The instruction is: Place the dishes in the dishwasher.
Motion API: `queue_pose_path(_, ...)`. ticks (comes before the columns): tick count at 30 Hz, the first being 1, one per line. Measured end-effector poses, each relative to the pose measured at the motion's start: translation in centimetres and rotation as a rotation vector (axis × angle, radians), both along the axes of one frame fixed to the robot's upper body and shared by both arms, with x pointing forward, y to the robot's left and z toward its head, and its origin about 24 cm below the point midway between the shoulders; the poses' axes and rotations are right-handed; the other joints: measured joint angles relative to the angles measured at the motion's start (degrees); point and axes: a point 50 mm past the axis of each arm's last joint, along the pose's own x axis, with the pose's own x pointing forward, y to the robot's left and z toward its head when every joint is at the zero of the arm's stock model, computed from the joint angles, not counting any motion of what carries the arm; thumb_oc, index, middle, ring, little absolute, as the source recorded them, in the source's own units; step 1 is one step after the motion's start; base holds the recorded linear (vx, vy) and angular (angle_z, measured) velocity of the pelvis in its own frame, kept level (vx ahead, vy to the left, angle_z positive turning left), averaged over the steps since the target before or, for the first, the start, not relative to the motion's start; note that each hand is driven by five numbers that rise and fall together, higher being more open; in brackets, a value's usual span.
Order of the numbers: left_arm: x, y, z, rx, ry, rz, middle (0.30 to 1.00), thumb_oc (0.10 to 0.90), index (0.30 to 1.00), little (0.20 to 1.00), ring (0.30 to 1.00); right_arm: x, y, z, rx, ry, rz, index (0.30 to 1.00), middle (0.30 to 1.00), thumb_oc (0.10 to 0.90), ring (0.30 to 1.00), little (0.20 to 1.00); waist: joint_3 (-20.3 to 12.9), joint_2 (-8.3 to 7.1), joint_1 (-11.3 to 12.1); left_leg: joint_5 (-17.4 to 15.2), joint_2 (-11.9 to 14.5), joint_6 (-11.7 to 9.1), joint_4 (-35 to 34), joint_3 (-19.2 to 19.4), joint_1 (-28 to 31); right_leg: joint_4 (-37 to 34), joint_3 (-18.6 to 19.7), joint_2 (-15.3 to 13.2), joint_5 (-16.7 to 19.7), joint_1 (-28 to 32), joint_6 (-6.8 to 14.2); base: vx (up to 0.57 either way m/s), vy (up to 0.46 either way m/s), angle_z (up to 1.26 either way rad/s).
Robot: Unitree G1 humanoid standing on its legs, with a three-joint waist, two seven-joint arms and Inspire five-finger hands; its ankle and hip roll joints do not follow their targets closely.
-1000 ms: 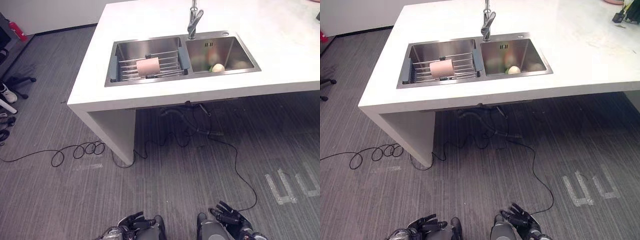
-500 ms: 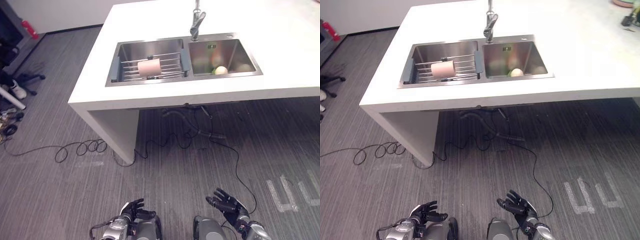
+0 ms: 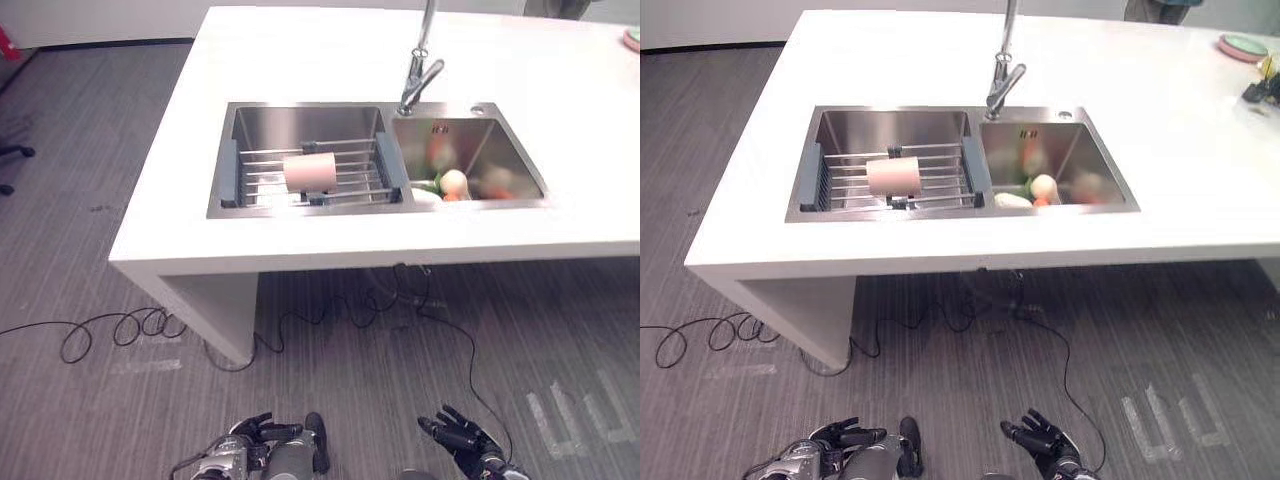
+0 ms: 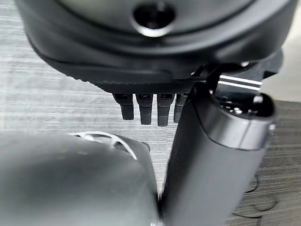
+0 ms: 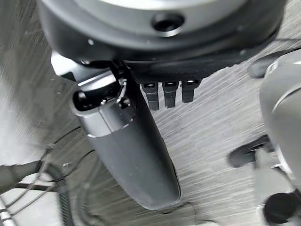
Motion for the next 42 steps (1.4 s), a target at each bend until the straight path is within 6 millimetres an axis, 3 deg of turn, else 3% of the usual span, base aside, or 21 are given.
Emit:
queue_pose_path(1, 0.0, 0.3, 0.1, 0.029, 0.011, -0.017, 0.900, 0.800, 0.900, 0.900, 0.900, 0.7, 0.4, 0.3, 0.001, -0.035, 0.017, 0.900, 0.900, 0.800, 0.900, 0.900, -0.06, -0.19, -0.22, -1.01, -0.63, 0.60, 0.04, 0.53, 0.55, 4.92, -0.02, -1.17, 3.11, -4.01, 0.19, 0.02, -0.006, -0.06)
queue_pose_path(2, -0.2, 0.4, 0.0, 0.042, 0.029, -0.016, 0.900, 0.800, 0.900, 0.900, 0.900, 1.7, 0.4, 0.9, -0.011, -0.074, 0.040, 0.900, 0.900, 0.800, 0.900, 0.900, 0.09, 0.55, -0.35, -1.60, -0.38, 0.88, -0.14, 1.23, 0.71, 8.93, -0.87, -2.85, 4.82, -6.61, -0.89, 0.01, -0.104, -0.33)
queue_pose_path(3, -0.1, 0.3, 0.0, 0.045, 0.032, -0.016, 0.900, 0.800, 0.900, 0.900, 0.900, 3.3, 0.4, 1.8, -0.025, -0.138, 0.060, 0.900, 0.900, 0.800, 0.900, 0.900, 0.49, 2.12, -0.09, -1.54, -0.15, 0.83, -1.32, 1.70, 0.76, 7.66, -2.24, -4.23, 2.98, -9.07, -1.48, 0.00, -0.181, -0.50)
queue_pose_path(5, 0.5, 0.0, 0.2, 0.040, 0.036, -0.020, 0.900, 0.800, 0.900, 0.900, 0.900, 5.5, 0.9, 3.1, -0.047, -0.225, 0.107, 0.900, 0.900, 0.800, 0.900, 0.900, 1.75, 4.49, -0.61, -0.76, 0.33, 0.62, -3.24, 1.43, 0.82, -7.18, -4.54, -3.39, 0.82, -10.10, -2.11, 0.02, -0.252, -0.21)
queue_pose_path(6, 0.6, 0.3, 0.3, 0.047, 0.045, -0.020, 0.900, 0.800, 0.900, 0.900, 0.900, 5.8, 1.1, 3.3, -0.047, -0.233, 0.119, 0.900, 0.900, 0.800, 0.900, 0.900, 1.96, 4.89, -1.17, -0.43, 0.22, 0.35, -3.72, 0.92, 0.88, -14.99, -4.01, -3.09, 1.05, -9.92, -1.93, 0.06, -0.278, 0.28)
queue_pose_path(8, -0.2, 1.1, 0.1, 0.062, 0.090, 0.001, 0.900, 0.800, 0.900, 0.900, 0.900, 5.2, 1.1, 2.9, -0.046, -0.215, 0.124, 0.900, 0.900, 0.800, 0.900, 0.900, 2.27, 4.28, -1.54, -0.53, -1.27, -0.24, -3.67, -1.19, 1.03, -28.89, -0.91, -2.74, 4.89, -9.92, -1.22, 0.18, -0.488, 0.75)
queue_pose_path(9, -1.5, 2.0, -0.1, 0.062, 0.118, 0.050, 0.900, 0.800, 0.900, 0.900, 0.900, 4.5, 1.3, 2.4, -0.039, -0.181, 0.113, 0.900, 0.900, 0.800, 0.900, 0.900, 3.04, 2.93, -1.77, -1.52, -1.94, -1.05, -2.02, -2.75, 1.11, -27.02, -0.24, -3.49, 7.14, -10.91, -1.86, 0.26, -0.613, 0.87)
queue_pose_path(10, -3.1, 2.5, -0.5, 0.067, 0.158, 0.070, 0.900, 0.800, 0.900, 0.900, 0.900, 3.8, 1.7, 1.9, -0.025, -0.158, 0.107, 0.900, 0.900, 0.800, 0.900, 0.900, 3.05, 1.75, -1.24, -1.94, -1.88, -2.06, -1.75, -3.09, 1.73, -24.46, -0.87, -3.56, 7.09, -10.83, -1.99, 0.32, -0.622, 0.48)
queue_pose_path(11, -6.7, 3.1, -1.2, 0.078, 0.263, 0.100, 0.900, 0.800, 0.900, 0.900, 0.900, 3.2, 2.5, 1.4, -0.001, -0.143, 0.106, 0.900, 0.900, 0.800, 0.900, 0.900, 2.20, 0.27, -0.99, -2.41, -0.59, -3.90, -1.56, -3.48, 1.91, -21.83, -3.11, -2.12, 6.23, -9.98, -3.21, 0.22, -0.412, 0.02)
queue_pose_path(13, -9.3, 3.1, -1.7, 0.073, 0.364, 0.117, 0.900, 0.800, 0.900, 0.900, 0.900, 2.9, 2.4, 1.3, -0.002, -0.135, 0.103, 0.900, 0.900, 0.800, 0.900, 0.900, 1.86, -0.63, -1.16, -2.22, 0.13, -5.08, -0.72, -4.24, 1.53, -23.34, -3.30, -0.85, 6.38, -6.53, -3.11, 0.12, -0.249, 0.00)
queue_pose_path(14, -10.4, 2.1, -2.0, 0.050, 0.407, 0.116, 0.900, 0.800, 0.900, 0.900, 0.900, 2.8, 1.7, 1.4, -0.022, -0.128, 0.090, 0.900, 0.900, 0.800, 0.900, 0.900, 2.15, 0.45, -1.11, -2.34, 1.68, -6.20, 0.22, -5.22, 1.37, -24.99, -4.07, 0.86, 7.44, -5.31, -4.15, 0.04, -0.161, 0.13)
queue_pose_path(17, -12.4, 0.0, -2.6, -0.013, 0.473, 0.121, 0.900, 0.800, 0.900, 0.900, 0.900, 2.5, -0.2, 1.6, -0.075, -0.115, 0.057, 0.900, 0.900, 0.800, 0.900, 0.900, 1.84, 0.67, -1.26, -0.46, 3.06, -8.62, -1.89, -7.02, 1.88, -24.05, -5.64, 2.40, 5.67, -4.87, -6.64, 0.02, -0.153, 0.21)
queue_pose_path(21, -11.8, -0.1, -2.7, -0.050, 0.402, 0.171, 0.900, 0.800, 0.900, 0.900, 0.900, 3.4, -2.8, 2.7, -0.142, -0.140, 0.011, 0.900, 0.900, 0.800, 0.900, 0.900, 1.68, 0.92, -1.16, 1.78, 4.53, -10.18, -5.48, -7.72, 2.48, -20.94, -7.12, 3.40, 3.51, -6.61, -9.68, 0.03, -0.099, 0.13)
queue_pose_path(25, -10.2, 0.0, -2.5, -0.074, 0.324, 0.276, 0.900, 0.800, 0.900, 0.900, 0.900, 1.8, -3.5, 2.2, -0.150, -0.102, -0.040, 0.900, 0.900, 0.800, 0.900, 0.900, 1.25, 1.61, -1.45, 2.13, 7.41, -10.74, -5.03, -3.72, 2.48, -19.97, -10.55, 2.58, 2.11, -5.58, -11.20, 0.02, -0.030, 0.34)
queue_pose_path(28, -10.8, -0.1, -2.6, -0.088, 0.306, 0.344, 0.900, 0.800, 0.900, 0.900, 0.900, 0.0, -3.4, 1.4, -0.130, -0.050, -0.061, 0.900, 0.900, 0.800, 0.900, 0.900, 1.25, 1.61, -1.38, 2.64, 8.39, -10.73, -5.42, -0.61, 2.27, -19.81, -12.80, 0.87, 1.65, -4.86, -10.52, 0.00, 0.037, 0.56)
queue_pose_path(30, -10.9, 0.2, -2.7, -0.048, 0.266, 0.352, 0.900, 0.800, 0.900, 0.900, 0.900, -1.0, -3.0, 0.6, -0.107, 0.014, -0.071, 0.900, 0.900, 0.800, 0.900, 0.900, 1.26, 1.14, -1.13, 4.83, 6.95, -10.09, -6.60, 0.01, 3.20, -18.43, -12.52, -0.68, 0.80, -5.07, -8.79, 0.00, 0.088, 0.36)
queue_pose_path(34, -10.6, 1.1, -2.4, 0.036, 0.170, 0.423, 0.900, 0.800, 0.900, 0.900, 0.900, -2.1, -2.4, -0.3, -0.085, 0.089, -0.090, 0.900, 0.900, 0.800, 0.900, 0.900, 1.07, 1.45, -1.14, 3.77, 3.81, -8.57, -7.22, 0.16, 3.69, -18.43, -9.23, -2.34, 1.11, -5.55, -6.92, 0.00, 0.139, 0.12)
queue_pose_path(38, -7.4, 4.6, -0.6, 0.156, -0.102, 0.583, 0.900, 0.800, 0.900, 0.900, 0.900, -4.1, -4.2, -0.7, -0.100, 0.161, -0.192, 0.900, 0.900, 0.800, 0.900, 0.900, 0.66, 3.62, -1.33, 3.69, 1.93, -7.00, -7.12, 0.17, 3.79, -19.82, -7.71, -3.35, 2.27, -4.88, -5.26, -0.02, 0.138, 0.08)
queue_pose_path(40, -4.8, 7.5, 1.4, 0.235, -0.256, 0.611, 0.900, 0.800, 0.900, 0.900, 0.900, -5.1, -5.7, -0.4, -0.131, 0.185, -0.215, 0.900, 0.900, 0.800, 0.900, 0.900, -0.01, 5.45, -1.32, 3.53, 1.16, -6.24, -7.28, 0.46, 3.72, -20.99, -7.38, -3.87, 3.18, -4.65, -4.79, -0.03, 0.132, -0.01)
queue_pose_path(42, -2.8, 11.7, 4.6, 0.343, -0.401, 0.652, 0.900, 0.800, 0.900, 0.900, 0.900, -6.0, -7.2, -0.1, -0.158, 0.200, -0.243, 0.900, 0.900, 0.800, 0.900, 0.900, -0.54, 6.90, -1.23, 3.57, 0.49, -5.74, -7.72, 0.73, 3.73, -22.05, -7.06, -4.26, 4.18, -4.58, -4.13, -0.03, 0.069, -0.06)
